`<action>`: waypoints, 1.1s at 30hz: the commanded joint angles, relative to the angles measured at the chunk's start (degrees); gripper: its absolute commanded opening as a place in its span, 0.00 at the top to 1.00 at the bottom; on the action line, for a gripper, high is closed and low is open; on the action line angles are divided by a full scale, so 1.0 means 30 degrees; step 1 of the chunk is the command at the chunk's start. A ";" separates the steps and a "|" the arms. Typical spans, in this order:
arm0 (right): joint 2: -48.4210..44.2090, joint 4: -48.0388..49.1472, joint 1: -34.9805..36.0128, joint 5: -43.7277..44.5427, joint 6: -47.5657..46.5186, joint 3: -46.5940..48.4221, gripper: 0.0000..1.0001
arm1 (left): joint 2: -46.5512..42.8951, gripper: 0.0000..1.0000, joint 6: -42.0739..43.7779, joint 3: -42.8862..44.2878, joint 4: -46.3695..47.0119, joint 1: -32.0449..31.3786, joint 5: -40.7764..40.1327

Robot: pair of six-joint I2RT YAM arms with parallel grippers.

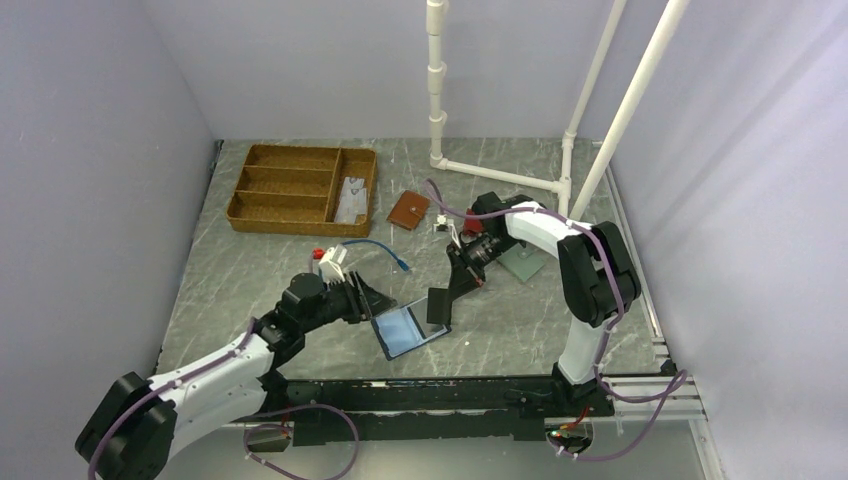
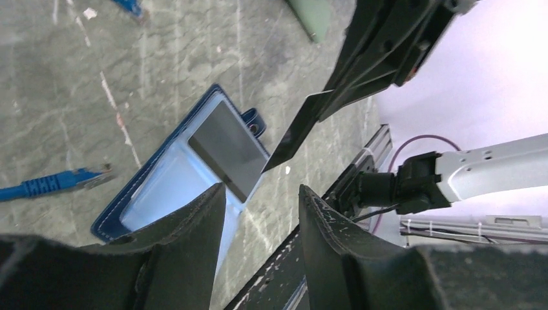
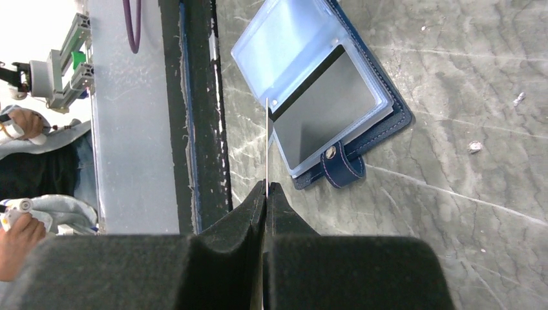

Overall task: Take the credit cards out of the card holder
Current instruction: Place the credit card in the storage box.

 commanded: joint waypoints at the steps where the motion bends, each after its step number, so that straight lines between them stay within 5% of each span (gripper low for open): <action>1: -0.1127 -0.0066 -0.0330 -0.1052 -0.0434 0.0529 1.00 | 0.0658 0.49 0.0892 0.0786 -0.0634 0.0056 0.0364; 12: -0.1119 -0.0904 -0.0373 -0.2154 -0.1516 0.0700 1.00 | 0.5514 0.38 0.1091 0.0874 0.6812 -0.0080 0.4534; 24: -0.0912 -0.1373 -0.0342 -0.3101 -0.1996 0.0689 1.00 | 0.9873 0.38 0.1789 0.3799 0.7699 -0.1412 0.4796; 28: -0.0927 -0.1420 -0.0342 -0.3163 -0.2045 0.0703 1.00 | 1.1546 0.52 0.1349 0.4369 0.8722 -0.1616 0.5521; 33: -0.0917 -0.1225 -0.0342 -0.3048 -0.1799 0.0675 1.00 | 1.3095 1.00 0.0330 0.4648 1.1231 -0.1636 0.6978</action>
